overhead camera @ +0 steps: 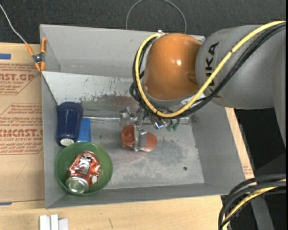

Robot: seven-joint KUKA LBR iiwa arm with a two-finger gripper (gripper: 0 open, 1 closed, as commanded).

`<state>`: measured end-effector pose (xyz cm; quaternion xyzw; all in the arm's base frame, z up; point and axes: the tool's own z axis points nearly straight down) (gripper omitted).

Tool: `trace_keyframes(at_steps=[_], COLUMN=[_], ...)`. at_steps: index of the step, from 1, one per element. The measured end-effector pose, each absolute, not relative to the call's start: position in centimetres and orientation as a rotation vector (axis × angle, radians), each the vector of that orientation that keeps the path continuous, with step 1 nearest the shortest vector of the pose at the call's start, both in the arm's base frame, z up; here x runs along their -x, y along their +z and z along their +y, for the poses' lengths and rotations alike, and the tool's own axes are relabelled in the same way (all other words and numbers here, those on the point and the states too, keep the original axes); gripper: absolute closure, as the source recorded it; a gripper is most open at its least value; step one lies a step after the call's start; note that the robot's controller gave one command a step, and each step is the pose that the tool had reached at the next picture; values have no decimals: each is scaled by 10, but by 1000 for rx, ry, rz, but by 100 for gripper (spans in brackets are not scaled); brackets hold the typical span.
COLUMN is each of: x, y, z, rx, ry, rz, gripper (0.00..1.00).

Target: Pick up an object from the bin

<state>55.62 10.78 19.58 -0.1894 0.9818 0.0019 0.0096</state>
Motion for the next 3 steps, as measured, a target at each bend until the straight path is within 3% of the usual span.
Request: trace_keyframes(at_steps=[2, 3], x=[-557, -568], y=[185, 229], z=[102, 101], rx=[730, 645], ry=[6, 5], rz=[3036, 3046], gripper=[100, 100])
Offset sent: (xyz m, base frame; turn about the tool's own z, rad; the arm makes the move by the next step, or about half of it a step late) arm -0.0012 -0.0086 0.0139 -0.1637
